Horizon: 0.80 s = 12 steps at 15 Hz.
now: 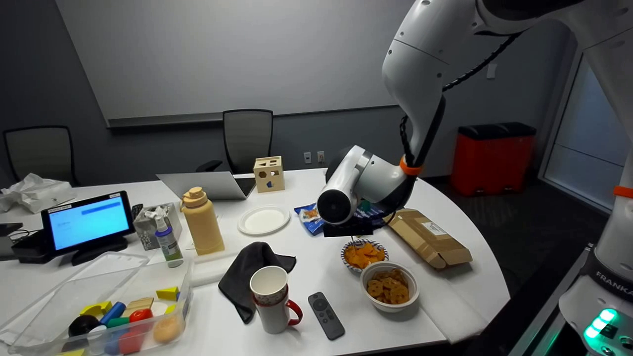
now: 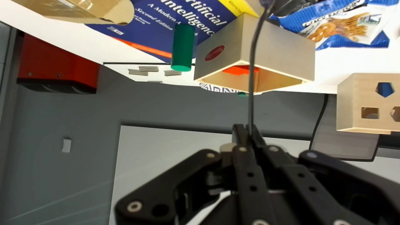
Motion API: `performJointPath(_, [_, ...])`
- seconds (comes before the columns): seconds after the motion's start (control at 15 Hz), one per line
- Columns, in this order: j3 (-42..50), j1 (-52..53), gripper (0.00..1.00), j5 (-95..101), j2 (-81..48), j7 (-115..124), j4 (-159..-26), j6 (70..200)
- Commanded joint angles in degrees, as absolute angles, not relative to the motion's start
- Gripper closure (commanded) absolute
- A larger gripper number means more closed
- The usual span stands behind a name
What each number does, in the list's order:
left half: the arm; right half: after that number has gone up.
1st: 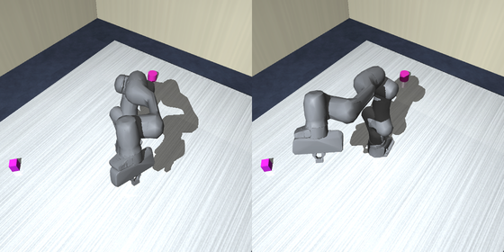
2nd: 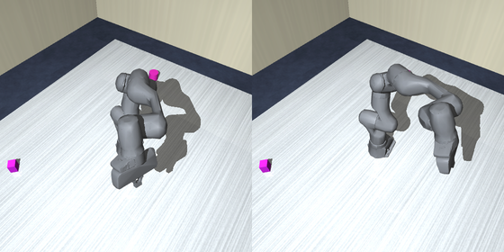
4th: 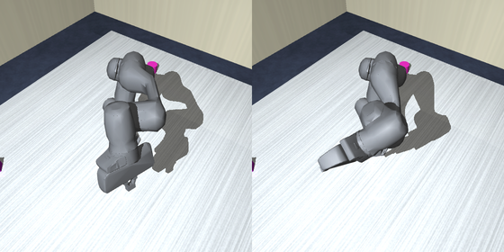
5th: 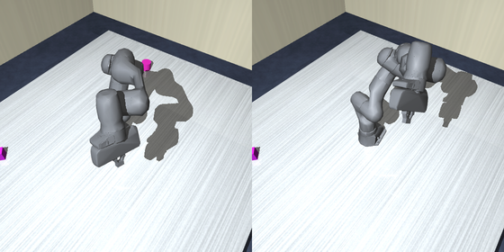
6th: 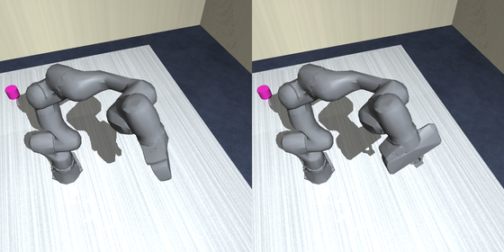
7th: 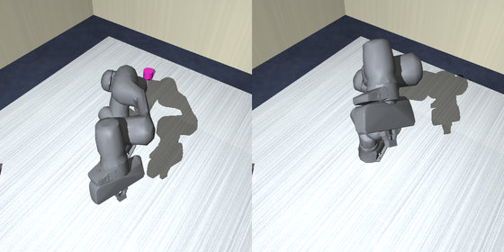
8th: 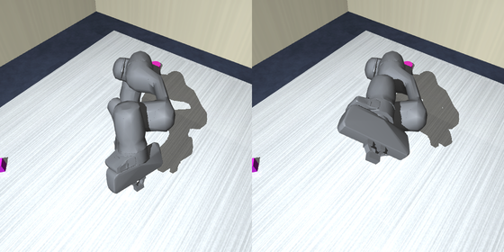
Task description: Use the snake slicer to stir in the furthest bowl
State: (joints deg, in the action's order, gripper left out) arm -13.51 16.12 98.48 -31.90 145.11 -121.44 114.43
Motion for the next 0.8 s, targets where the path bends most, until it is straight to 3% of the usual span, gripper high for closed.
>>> performJointPath(0.0, [-13.4,16.2,0.99,100.6,-31.2,147.1,-124.1,111.5])
performJointPath(0.73, [-15.1,13.8,0.99,81.4,-30.5,132.8,-123.2,112.1])
